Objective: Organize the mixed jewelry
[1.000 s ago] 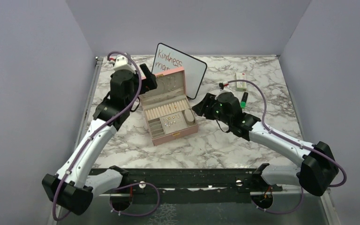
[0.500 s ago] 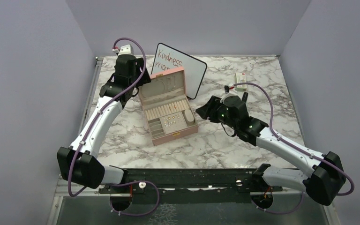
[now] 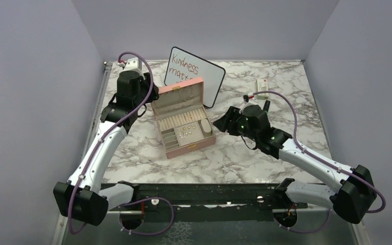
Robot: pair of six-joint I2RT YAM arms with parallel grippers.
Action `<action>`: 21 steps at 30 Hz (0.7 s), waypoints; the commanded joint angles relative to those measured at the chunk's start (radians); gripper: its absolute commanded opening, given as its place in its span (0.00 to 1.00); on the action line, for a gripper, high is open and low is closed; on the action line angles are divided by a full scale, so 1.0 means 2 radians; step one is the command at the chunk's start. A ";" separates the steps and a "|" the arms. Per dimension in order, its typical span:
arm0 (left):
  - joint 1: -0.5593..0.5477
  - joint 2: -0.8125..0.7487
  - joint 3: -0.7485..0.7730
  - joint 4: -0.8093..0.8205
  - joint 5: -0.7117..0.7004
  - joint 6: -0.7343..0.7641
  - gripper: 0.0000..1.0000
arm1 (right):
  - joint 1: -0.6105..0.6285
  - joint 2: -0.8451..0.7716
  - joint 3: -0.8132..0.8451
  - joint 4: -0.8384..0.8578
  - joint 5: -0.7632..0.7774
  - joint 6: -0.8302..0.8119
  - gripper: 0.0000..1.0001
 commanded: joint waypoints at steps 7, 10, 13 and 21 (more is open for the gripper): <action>-0.004 -0.070 -0.088 -0.119 0.102 -0.044 0.46 | 0.000 0.003 0.007 -0.022 -0.009 0.007 0.57; -0.004 -0.096 -0.106 -0.138 0.105 -0.067 0.46 | 0.000 0.003 0.013 -0.033 -0.002 0.007 0.55; -0.004 -0.122 -0.135 -0.167 0.093 -0.108 0.51 | 0.000 -0.010 0.021 -0.060 0.037 0.028 0.51; -0.004 -0.194 -0.189 -0.194 0.147 -0.173 0.62 | 0.000 -0.036 0.036 -0.051 0.064 -0.014 0.52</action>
